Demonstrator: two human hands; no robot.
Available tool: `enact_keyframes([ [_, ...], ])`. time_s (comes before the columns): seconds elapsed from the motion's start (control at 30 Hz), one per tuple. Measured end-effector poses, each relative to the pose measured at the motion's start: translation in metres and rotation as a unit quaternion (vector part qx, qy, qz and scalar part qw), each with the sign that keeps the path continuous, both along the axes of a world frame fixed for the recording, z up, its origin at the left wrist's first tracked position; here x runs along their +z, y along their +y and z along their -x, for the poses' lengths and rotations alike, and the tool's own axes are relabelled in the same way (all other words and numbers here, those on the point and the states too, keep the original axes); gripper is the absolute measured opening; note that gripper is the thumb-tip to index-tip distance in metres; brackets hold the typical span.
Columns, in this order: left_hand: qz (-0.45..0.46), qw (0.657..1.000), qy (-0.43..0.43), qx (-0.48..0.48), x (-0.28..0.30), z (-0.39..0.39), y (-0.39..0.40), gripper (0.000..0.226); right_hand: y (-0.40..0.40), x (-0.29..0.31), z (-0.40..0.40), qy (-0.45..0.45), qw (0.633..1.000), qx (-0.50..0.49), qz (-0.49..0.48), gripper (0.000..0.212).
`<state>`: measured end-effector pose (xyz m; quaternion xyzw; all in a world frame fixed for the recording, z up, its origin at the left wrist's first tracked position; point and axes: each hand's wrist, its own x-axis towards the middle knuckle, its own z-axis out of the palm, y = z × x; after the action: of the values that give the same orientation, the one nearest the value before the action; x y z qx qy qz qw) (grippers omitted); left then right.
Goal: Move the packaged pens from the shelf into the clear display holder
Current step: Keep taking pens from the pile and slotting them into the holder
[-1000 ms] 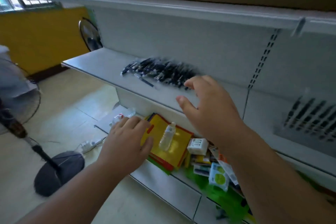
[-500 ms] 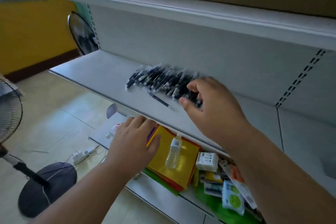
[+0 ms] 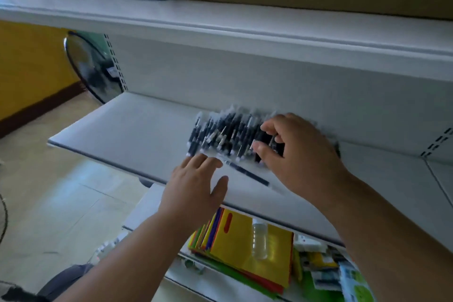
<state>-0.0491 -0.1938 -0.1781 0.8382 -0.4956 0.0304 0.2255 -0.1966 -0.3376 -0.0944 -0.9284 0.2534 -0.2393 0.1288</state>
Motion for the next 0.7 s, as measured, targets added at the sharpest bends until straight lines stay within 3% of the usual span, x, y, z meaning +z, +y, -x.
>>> enact_keyframes([
  [0.2, 0.024, 0.998, 0.025, -0.056, 0.006, -0.072, -0.038, 0.031, 0.017, -0.009, -0.042, -0.003, 0.996, -0.085, -0.008, 0.031],
  [0.47, -0.142, 0.989, 0.004, -0.033, 0.019, -0.116, -0.104, 0.060, 0.031, -0.008, -0.056, 0.013, 0.986, -0.165, -0.019, 0.032],
  [0.7, -0.181, 0.982, 0.009, -0.057, 0.013, -0.129, -0.120, 0.033, 0.022, -0.011, -0.061, 0.010, 0.980, -0.198, -0.013, 0.031],
])
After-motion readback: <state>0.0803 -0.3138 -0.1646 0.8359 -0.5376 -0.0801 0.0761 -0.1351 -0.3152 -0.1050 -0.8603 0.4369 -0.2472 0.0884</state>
